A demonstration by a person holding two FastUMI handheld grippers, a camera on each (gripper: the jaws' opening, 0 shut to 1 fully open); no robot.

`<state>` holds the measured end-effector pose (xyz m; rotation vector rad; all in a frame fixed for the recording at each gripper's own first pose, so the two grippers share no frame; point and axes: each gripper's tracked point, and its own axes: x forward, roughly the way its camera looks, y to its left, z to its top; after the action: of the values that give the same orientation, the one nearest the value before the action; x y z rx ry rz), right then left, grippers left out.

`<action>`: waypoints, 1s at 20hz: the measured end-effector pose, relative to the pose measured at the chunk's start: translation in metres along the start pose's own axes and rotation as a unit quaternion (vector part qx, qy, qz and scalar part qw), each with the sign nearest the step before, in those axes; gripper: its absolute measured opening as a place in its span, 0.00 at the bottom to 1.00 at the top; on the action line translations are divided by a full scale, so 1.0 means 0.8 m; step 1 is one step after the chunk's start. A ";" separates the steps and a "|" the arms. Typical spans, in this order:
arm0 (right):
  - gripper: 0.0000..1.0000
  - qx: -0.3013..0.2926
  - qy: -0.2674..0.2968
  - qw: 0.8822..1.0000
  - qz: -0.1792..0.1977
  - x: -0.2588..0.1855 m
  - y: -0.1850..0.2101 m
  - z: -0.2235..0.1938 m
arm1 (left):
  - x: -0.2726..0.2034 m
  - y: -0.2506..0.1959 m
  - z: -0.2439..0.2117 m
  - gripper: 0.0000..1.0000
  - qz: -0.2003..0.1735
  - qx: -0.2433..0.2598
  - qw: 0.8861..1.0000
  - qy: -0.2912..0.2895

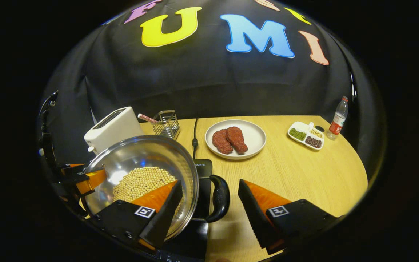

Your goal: First push the handle of the pot to place it horizontally, then grasp the pot with both hands and set it on the induction cooktop.

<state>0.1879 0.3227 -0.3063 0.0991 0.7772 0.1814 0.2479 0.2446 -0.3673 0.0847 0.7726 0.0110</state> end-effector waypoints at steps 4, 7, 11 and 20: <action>0.97 0.008 -0.008 1.000 -0.002 -0.007 -0.008 0.009 | -0.006 0.009 0.001 0.90 0.013 -0.011 1.000 -0.004; 0.93 0.009 -0.031 0.999 0.002 -0.023 -0.011 0.025 | -0.017 0.014 0.014 0.90 0.026 -0.008 0.999 -0.022; 0.97 0.001 -0.093 0.996 0.003 -0.066 -0.033 0.066 | -0.052 0.000 0.053 0.90 0.030 0.000 0.997 -0.070; 0.97 -0.073 -0.205 0.976 -0.015 -0.227 -0.136 0.133 | -0.205 -0.123 0.136 0.88 0.023 -0.012 0.985 -0.169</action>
<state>0.1494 0.1772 -0.1229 -0.0147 0.3510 0.1804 0.2045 0.1320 -0.1833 0.0780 0.4315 0.0484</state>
